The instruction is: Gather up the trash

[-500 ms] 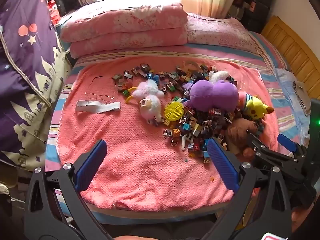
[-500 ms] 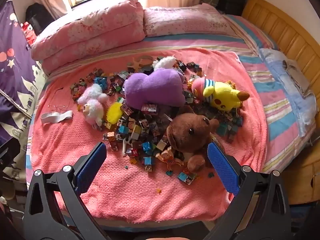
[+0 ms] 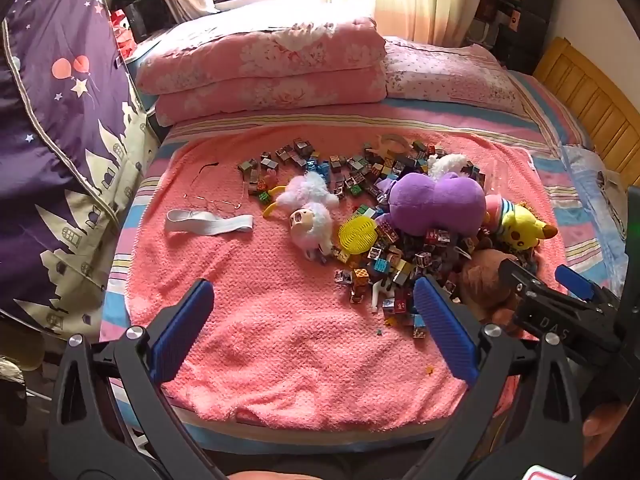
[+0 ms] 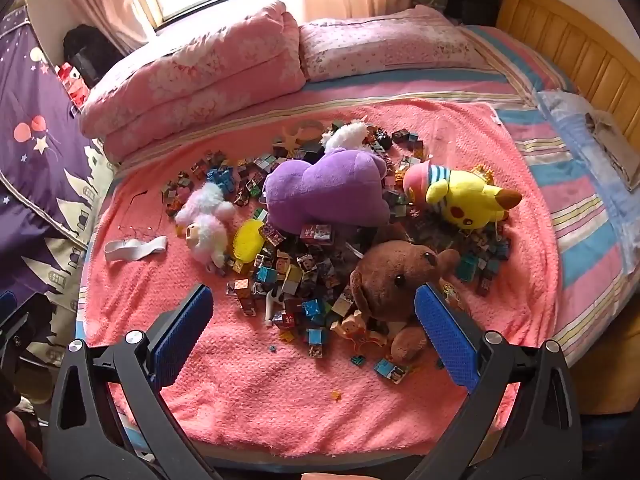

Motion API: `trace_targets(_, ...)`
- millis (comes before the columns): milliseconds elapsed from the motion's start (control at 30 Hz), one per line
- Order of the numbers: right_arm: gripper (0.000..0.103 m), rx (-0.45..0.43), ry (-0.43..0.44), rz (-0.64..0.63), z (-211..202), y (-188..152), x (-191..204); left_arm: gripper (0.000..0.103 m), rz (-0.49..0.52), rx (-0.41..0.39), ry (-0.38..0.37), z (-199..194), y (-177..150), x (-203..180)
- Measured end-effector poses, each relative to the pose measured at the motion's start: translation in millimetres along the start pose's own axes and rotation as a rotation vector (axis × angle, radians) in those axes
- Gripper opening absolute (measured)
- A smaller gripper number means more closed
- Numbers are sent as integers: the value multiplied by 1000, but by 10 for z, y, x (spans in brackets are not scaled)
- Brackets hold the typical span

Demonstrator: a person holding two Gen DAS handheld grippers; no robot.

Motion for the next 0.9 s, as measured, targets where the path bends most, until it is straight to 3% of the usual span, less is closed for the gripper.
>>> trace_targets(667, 99, 102, -8, -39, 288, -111, 242, 96, -7, 25, 17, 146, 18, 179)
trace_targets(900, 99, 94, -69, -74, 292, -68, 314, 96, -18, 29, 15, 177, 17, 229)
Point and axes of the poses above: each gripper's, at about its wrist camera, not at the fingertips, and z roughly the way its jaws point, x to its left, y to its top, the point moved 3 cm from there along z, roughly the way its jaws point, and after that the axes turned 6 degrees about -x, right-handed, at the moved point
